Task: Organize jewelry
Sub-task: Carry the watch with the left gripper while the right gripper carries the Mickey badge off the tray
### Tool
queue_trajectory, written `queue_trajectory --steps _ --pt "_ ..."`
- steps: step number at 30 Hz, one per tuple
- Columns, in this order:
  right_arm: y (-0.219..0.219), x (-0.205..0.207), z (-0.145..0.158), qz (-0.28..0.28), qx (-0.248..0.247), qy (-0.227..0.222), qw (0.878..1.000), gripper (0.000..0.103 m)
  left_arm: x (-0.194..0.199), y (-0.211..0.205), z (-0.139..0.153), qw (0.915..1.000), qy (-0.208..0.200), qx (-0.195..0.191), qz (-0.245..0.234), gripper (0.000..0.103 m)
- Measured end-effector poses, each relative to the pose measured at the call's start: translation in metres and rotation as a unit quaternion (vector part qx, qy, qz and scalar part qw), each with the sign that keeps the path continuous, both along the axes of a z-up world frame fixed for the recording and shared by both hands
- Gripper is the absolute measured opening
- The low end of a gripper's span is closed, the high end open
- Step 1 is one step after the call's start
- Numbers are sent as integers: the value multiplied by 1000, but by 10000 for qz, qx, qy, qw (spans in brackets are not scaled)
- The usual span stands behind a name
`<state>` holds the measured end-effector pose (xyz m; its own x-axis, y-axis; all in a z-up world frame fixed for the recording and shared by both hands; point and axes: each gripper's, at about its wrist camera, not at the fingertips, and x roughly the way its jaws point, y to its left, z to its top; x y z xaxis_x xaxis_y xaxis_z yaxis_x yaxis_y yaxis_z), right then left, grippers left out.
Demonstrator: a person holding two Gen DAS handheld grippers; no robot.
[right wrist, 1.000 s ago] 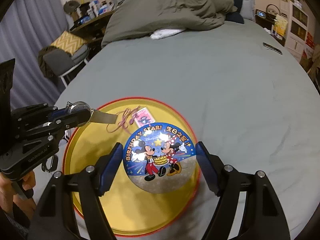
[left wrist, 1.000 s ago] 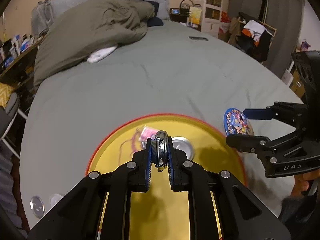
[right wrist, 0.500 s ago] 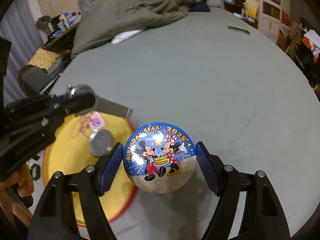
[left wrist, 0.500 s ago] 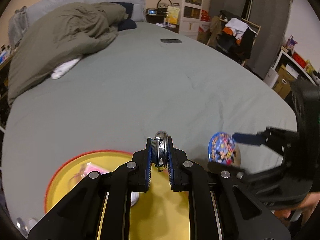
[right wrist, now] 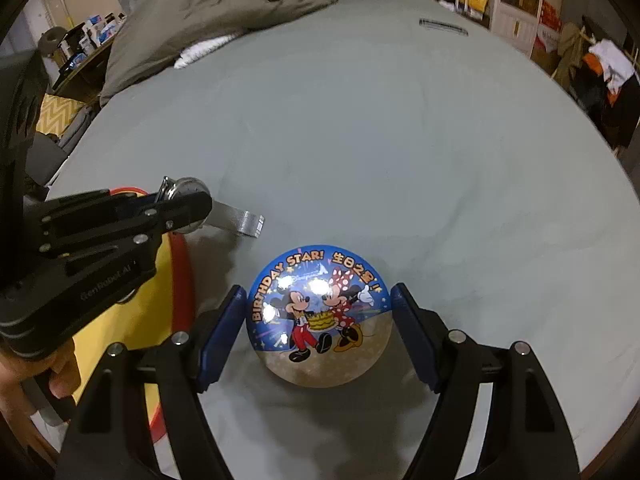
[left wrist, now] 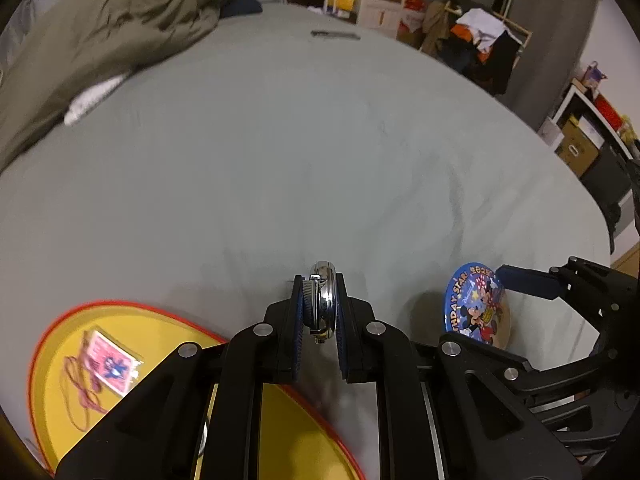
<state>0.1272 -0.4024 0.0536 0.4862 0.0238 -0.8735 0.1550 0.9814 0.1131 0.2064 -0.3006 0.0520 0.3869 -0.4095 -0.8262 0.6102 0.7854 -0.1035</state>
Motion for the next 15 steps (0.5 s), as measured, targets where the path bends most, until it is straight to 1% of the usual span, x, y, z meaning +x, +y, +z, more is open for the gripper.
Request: queue_trajectory --steps 2,5,9,12,13,15 --pt "2 4 -10 20 58 93 9999 70 4 -1 -11 9999 85 60 63 13" --pt "10 11 -20 118 8 224 9997 70 8 0 -21 9997 130 160 124 13" --pt "15 19 -33 159 49 401 9991 70 12 0 -24 9993 106 317 183 13" --pt "20 26 -43 154 142 661 9976 71 16 -1 -24 9987 29 456 207 13" --pt "23 28 -47 188 75 745 9970 70 18 1 -23 9987 41 447 230 13" --pt "28 28 -48 264 -104 771 9966 71 21 6 -22 9987 66 402 296 15"
